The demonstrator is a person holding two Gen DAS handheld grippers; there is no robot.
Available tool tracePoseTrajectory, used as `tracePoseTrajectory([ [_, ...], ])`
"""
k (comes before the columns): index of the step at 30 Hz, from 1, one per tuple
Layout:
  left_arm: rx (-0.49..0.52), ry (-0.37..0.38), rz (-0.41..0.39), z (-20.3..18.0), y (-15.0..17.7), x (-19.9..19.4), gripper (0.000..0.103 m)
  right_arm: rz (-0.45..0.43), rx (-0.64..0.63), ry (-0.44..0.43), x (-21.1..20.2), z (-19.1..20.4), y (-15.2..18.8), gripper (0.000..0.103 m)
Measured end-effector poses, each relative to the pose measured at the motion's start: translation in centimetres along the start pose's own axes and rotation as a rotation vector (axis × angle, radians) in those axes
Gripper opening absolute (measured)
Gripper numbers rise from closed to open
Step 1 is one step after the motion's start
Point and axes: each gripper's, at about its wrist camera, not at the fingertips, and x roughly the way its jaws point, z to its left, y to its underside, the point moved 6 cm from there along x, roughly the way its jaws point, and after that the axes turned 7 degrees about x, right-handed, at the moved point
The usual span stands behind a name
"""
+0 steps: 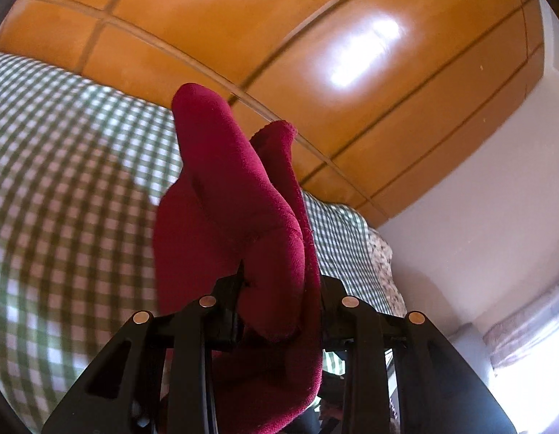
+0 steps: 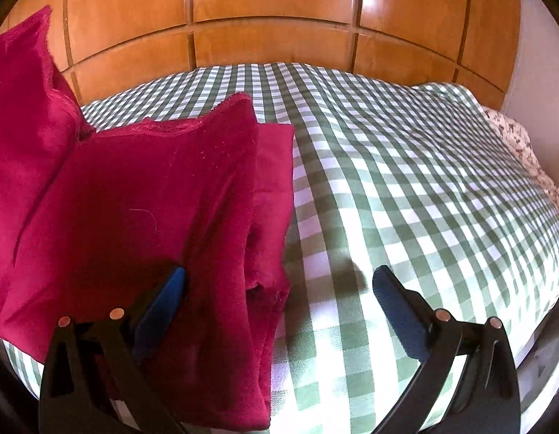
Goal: Fold small clothes
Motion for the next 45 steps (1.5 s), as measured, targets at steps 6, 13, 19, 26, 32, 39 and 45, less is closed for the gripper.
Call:
tracePoseTrajectory([
  [6, 0.044, 0.013, 0.061, -2.0, 1.2, 3.6, 0.029, 0.002, 0.034, -0.019, 0.3, -0.1, 0.1, 0.101],
  [13, 0.082, 0.006, 0.132, -3.2, 2.8, 7.7, 0.029, 0.004, 0.042, -0.024, 0.3, -0.1, 0.1, 0.101],
  [19, 0.083, 0.014, 0.175, -4.0, 4.0, 10.3, 0.029, 0.008, 0.050, -0.034, 0.3, -0.2, 0.1, 0.101],
  [26, 0.091, 0.025, 0.242, -4.6, 5.5, 13.7, 0.029, 0.006, 0.056, -0.039, 0.4, -0.3, 0.1, 0.101],
  [32, 0.110, 0.036, 0.296, -4.8, 7.2, 16.4, 0.031, 0.000, 0.061, -0.042, 0.5, -0.4, 0.1, 0.101],
  [39, 0.021, 0.171, 0.308, -5.1, 8.1, 16.4, 0.058, -0.017, 0.064, -0.052, 0.5, -0.6, 0.3, 0.101],
  [45, 0.073, 0.220, 0.167, -5.2, 6.0, 11.2, 0.080, -0.031, 0.054, -0.056, 0.5, -0.5, 0.3, 0.101],
])
